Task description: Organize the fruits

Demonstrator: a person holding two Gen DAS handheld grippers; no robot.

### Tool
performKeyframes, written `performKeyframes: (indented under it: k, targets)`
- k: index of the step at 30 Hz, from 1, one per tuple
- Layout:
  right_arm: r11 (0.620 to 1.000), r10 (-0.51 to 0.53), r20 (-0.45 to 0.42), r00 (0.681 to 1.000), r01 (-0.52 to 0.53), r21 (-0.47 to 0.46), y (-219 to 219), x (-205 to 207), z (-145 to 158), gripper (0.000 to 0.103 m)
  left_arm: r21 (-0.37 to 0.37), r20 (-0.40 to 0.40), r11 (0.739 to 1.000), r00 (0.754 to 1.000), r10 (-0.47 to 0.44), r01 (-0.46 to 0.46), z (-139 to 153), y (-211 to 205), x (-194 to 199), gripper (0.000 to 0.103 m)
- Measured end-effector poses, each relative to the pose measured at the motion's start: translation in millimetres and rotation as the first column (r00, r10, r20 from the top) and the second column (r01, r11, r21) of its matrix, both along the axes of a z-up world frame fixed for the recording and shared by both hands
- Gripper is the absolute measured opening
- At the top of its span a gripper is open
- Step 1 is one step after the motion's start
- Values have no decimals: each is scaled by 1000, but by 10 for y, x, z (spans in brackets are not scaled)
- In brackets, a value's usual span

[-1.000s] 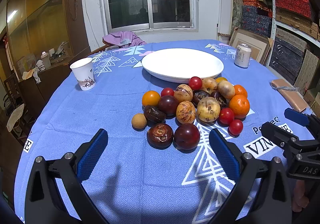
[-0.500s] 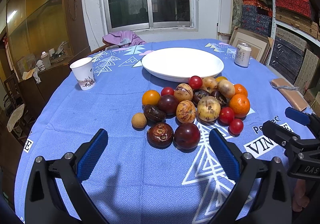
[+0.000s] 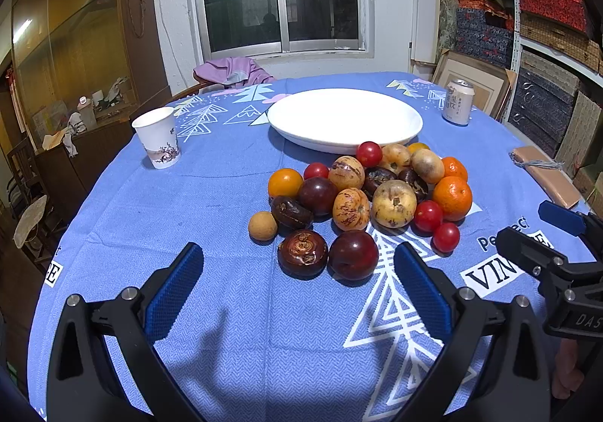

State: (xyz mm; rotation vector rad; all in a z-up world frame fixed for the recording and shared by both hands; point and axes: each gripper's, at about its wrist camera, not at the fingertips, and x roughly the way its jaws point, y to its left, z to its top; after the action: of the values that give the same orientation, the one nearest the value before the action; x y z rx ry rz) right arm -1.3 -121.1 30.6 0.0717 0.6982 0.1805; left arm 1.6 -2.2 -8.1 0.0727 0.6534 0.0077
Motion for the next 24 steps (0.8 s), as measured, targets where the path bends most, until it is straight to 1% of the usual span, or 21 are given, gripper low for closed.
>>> performKeyframes:
  k: [24]
  targets:
    - [1000, 3, 1, 1000, -3, 0, 21, -6, 12, 100, 3, -7, 1000, 1000, 0, 0, -16, 0, 9, 99]
